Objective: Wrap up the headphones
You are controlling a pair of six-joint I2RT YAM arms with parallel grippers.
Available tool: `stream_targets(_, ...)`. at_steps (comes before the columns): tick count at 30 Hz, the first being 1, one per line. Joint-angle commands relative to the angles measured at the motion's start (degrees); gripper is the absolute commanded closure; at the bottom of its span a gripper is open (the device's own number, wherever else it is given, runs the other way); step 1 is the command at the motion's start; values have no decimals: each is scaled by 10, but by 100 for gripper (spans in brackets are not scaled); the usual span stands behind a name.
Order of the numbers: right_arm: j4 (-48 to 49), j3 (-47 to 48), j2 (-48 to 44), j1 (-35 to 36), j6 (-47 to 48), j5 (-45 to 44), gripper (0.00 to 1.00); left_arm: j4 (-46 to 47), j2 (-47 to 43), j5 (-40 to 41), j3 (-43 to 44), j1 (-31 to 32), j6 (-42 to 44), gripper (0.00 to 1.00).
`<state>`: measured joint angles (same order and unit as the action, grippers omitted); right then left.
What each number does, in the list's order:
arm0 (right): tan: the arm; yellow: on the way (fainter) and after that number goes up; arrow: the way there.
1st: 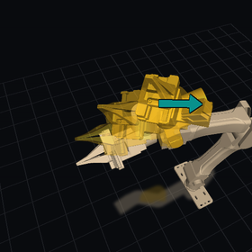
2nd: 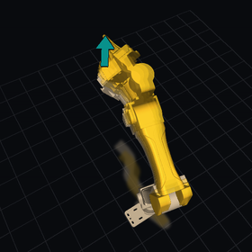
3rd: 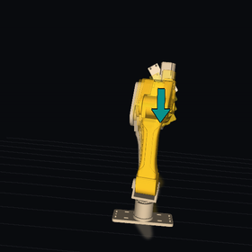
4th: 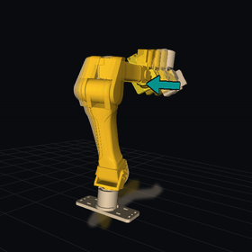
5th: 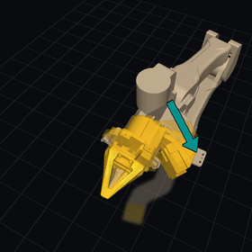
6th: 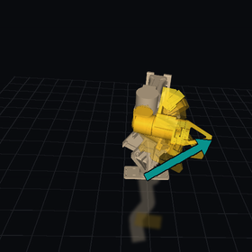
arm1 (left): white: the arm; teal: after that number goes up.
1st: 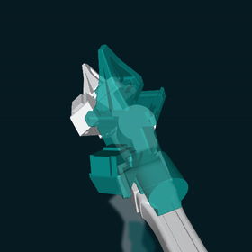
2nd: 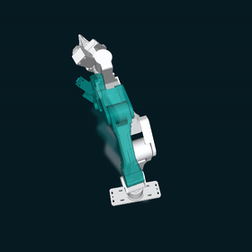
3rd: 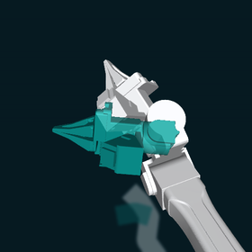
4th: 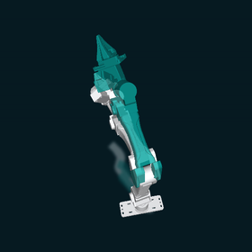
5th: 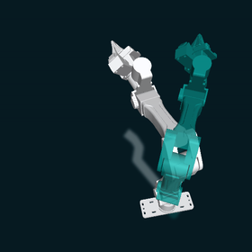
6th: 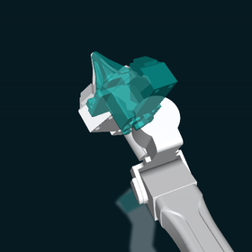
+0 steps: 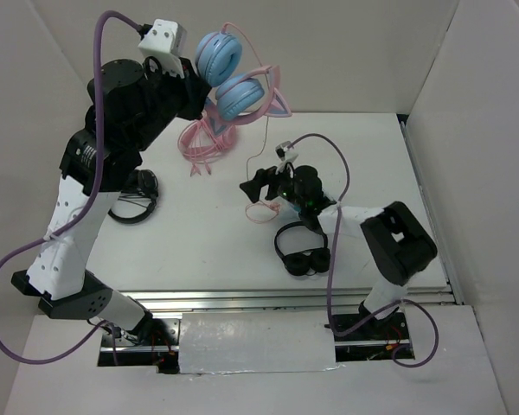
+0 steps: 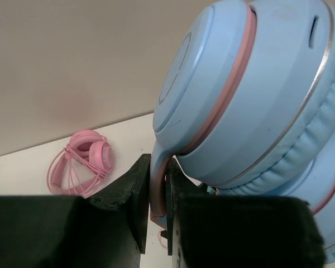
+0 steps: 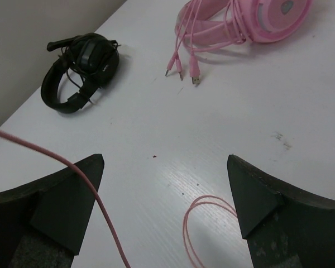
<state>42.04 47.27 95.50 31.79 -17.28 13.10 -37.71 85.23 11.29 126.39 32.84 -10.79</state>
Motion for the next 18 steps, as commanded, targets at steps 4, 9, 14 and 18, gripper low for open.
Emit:
stream_targets(4, 136, 81, 97, 21, -49, 57, 1, 51, -32, -24, 25, 4, -20, 100)
stream_targets(9, 107, 133, 142, 34, -67, 89, 19, 56, -51, -19, 15, 2, -28, 100)
stream_targets(14, 97, 66, 88, 22, -92, 105, 85, 64, -51, 44, 1, -15, -27, 100)
stream_targets(18, 12, -29, -13, 20, -82, 38, 100, 81, -25, 119, -32, -56, -51, 100)
